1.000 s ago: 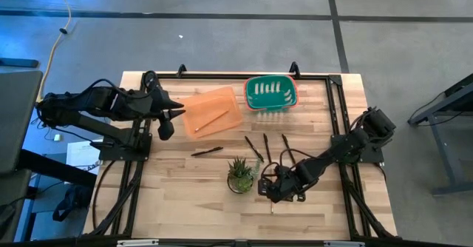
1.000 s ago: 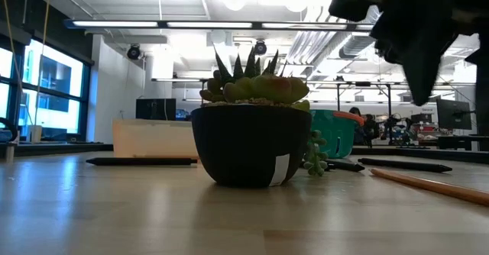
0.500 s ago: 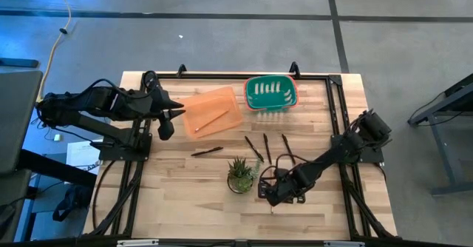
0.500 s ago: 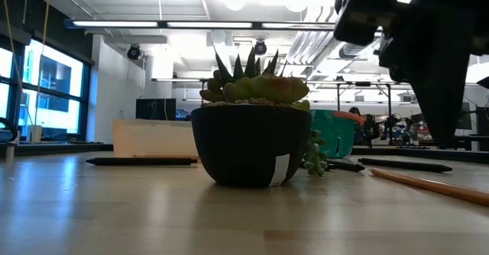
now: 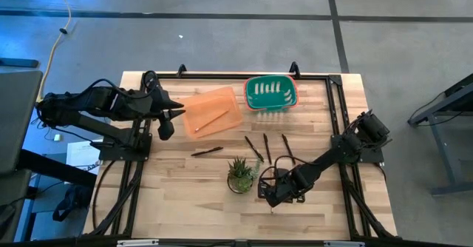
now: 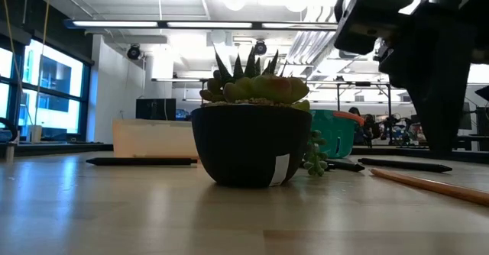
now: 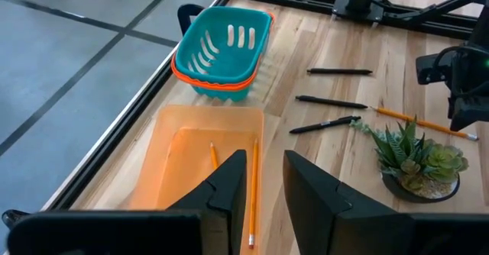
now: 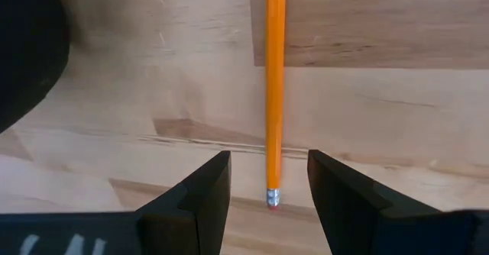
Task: Sort pens & pencils
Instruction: Put the orange pencil into the orange bin
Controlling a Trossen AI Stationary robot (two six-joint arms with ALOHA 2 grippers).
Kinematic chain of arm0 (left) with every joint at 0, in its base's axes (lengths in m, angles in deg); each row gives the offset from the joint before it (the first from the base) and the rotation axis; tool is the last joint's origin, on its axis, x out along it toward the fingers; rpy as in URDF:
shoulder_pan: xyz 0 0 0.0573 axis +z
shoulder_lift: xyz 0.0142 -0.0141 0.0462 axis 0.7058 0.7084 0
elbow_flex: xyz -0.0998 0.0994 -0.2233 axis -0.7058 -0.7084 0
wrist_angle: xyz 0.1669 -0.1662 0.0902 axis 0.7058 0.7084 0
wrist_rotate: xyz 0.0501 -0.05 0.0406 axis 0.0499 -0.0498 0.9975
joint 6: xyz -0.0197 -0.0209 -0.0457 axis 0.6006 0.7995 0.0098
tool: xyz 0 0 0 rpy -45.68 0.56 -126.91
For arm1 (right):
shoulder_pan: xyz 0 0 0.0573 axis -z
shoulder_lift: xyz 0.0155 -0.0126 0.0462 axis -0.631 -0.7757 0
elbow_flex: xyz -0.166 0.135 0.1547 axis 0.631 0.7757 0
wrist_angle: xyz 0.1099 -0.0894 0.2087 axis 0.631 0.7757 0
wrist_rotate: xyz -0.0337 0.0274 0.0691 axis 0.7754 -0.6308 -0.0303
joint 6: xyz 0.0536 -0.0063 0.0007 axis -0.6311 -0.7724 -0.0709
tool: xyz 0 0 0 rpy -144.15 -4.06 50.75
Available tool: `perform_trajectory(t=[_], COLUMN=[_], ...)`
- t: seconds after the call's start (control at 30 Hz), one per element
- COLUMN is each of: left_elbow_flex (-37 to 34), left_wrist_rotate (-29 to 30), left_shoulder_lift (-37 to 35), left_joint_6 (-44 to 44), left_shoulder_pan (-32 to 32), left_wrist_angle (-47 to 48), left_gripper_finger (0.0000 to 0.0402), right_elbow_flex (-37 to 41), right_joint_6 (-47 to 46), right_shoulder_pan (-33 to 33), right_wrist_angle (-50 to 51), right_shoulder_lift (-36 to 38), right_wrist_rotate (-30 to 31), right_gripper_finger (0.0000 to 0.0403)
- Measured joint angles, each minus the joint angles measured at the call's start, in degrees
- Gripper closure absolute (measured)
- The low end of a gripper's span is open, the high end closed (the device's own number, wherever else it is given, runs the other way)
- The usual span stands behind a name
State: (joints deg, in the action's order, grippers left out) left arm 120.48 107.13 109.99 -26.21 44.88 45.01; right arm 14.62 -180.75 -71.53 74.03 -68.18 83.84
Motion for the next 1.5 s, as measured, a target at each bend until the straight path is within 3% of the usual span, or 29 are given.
perform_trajectory(t=[0.2, 0.43, 0.73, 1.5], left_elbow_flex=[0.0, 0.0, 0.0, 0.0], left_wrist_rotate=[0.0, 0.0, -0.3, -1.7], left_shoulder_lift=[0.0, 0.0, 0.0, 0.0], left_joint_6=[0.0, 0.4, 1.5, 3.0], left_shoulder_pan=[0.0, 0.0, 0.0, 0.0], left_wrist_angle=[0.0, 0.0, 0.0, 0.0], left_gripper_finger=[0.0325, 0.0325, 0.0325, 0.0325], right_elbow_flex=[-0.2, -6.2, -11.3, -11.1], right_joint_6=[0.8, 3.2, 4.5, 4.9], right_shoulder_pan=[0.1, 0.2, 0.2, 0.2], right_wrist_angle=[0.4, 10.8, 10.5, 13.7], right_shoulder_lift=[-0.3, -1.8, -6.7, -7.0], right_wrist_rotate=[0.0, 0.2, 0.0, -1.0], right_gripper_finger=[0.0238, 0.0248, 0.0267, 0.0263])
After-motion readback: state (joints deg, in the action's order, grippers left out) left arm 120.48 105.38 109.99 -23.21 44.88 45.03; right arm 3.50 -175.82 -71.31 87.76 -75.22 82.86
